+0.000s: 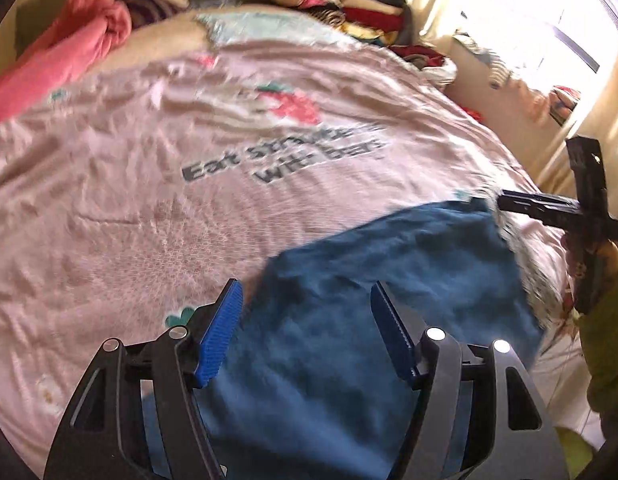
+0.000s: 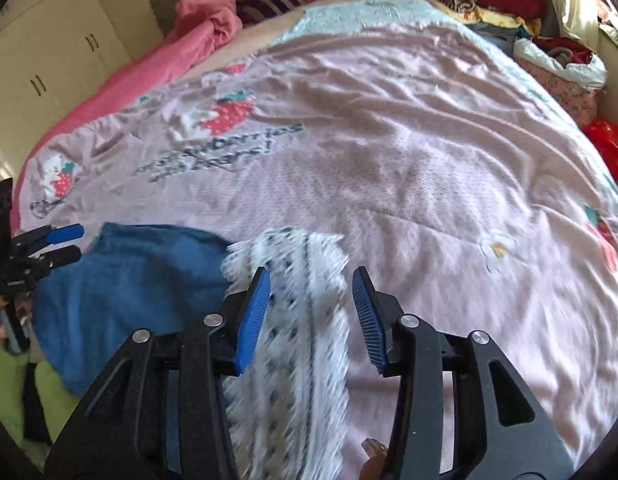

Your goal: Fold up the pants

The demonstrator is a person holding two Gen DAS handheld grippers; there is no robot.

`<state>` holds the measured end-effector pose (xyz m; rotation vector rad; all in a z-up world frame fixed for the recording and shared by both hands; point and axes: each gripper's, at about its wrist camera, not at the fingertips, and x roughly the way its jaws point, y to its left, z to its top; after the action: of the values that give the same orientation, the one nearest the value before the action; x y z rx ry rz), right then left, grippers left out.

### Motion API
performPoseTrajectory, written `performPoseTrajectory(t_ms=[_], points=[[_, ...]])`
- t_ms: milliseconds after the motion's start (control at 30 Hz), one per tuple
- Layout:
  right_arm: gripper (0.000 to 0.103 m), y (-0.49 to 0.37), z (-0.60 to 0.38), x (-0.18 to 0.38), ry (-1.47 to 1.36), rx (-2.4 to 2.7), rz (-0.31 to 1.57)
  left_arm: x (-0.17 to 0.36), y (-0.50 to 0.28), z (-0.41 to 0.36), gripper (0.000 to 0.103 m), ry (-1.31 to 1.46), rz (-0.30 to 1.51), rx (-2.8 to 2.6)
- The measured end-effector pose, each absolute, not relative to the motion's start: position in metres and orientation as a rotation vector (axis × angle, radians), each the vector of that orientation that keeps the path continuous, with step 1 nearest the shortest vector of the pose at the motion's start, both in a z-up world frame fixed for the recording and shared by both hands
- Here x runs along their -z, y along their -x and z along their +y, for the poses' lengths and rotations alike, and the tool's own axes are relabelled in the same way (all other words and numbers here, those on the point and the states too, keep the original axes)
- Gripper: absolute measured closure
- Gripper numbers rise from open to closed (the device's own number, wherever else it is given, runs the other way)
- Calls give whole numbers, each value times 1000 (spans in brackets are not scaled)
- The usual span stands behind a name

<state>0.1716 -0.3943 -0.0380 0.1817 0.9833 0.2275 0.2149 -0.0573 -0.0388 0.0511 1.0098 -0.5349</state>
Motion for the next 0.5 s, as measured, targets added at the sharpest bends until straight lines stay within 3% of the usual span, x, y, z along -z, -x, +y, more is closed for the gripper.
performPoseTrajectory(t_ms=[133, 167, 200, 267, 300, 367, 500], points=[[65, -183, -398, 58, -234, -274, 1000, 63, -231, -60, 38, 9, 1056, 568], [64, -183, -399, 60, -247, -285, 994, 66, -231, -62, 42, 15, 1065, 577], [66, -181, -400, 61, -254, -294, 985, 68, -230, -65, 59, 10, 1071, 579], [83, -178, -401, 60, -276, -330, 976, 69, -228, -69, 87, -3, 1072, 582], [86, -175, -400, 59, -278, -347, 969, 66, -227, -70, 91, -7, 1068, 581], [91, -168, -398, 50, -274, -364, 935, 58, -223, -68, 93, -3, 1051, 591], [92, -171, -404, 21, -280, -374, 839, 33, -225, -56, 93, 49, 989, 591]])
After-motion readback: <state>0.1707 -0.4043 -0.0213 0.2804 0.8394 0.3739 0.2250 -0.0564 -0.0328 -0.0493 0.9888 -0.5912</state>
